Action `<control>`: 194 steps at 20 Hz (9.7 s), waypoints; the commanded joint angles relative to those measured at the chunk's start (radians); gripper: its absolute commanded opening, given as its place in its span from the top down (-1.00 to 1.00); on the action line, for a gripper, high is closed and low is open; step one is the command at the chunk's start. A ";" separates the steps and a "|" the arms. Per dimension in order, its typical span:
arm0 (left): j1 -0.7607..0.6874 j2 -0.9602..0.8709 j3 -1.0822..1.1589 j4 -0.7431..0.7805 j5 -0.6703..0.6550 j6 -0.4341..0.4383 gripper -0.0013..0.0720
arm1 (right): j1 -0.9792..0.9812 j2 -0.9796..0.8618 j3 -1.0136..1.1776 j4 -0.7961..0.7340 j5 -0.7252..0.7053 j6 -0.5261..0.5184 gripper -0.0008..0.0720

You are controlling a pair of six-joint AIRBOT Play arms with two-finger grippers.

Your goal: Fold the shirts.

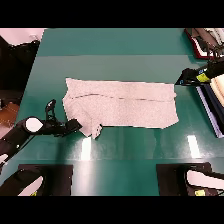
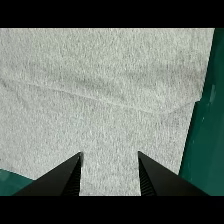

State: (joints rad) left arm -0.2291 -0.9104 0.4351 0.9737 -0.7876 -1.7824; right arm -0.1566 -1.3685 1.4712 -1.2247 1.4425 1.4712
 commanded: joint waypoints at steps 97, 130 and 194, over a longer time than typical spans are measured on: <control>-0.010 -0.263 0.583 0.354 -0.010 0.035 0.87 | -0.377 -0.352 -0.194 0.348 -0.001 -0.331 -0.28; -0.365 -0.938 1.181 0.103 -0.049 0.167 0.90 | 0.176 -0.143 0.211 0.628 0.050 -0.282 0.94; 0.113 -0.288 1.189 0.504 -0.629 0.220 0.90 | 0.557 -0.579 0.025 0.795 -0.466 -0.233 0.03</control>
State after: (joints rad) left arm -0.1165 -1.1988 1.6238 1.4769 -1.4021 -1.5658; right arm 0.3523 -1.9450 1.4979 -0.4885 1.0748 1.2720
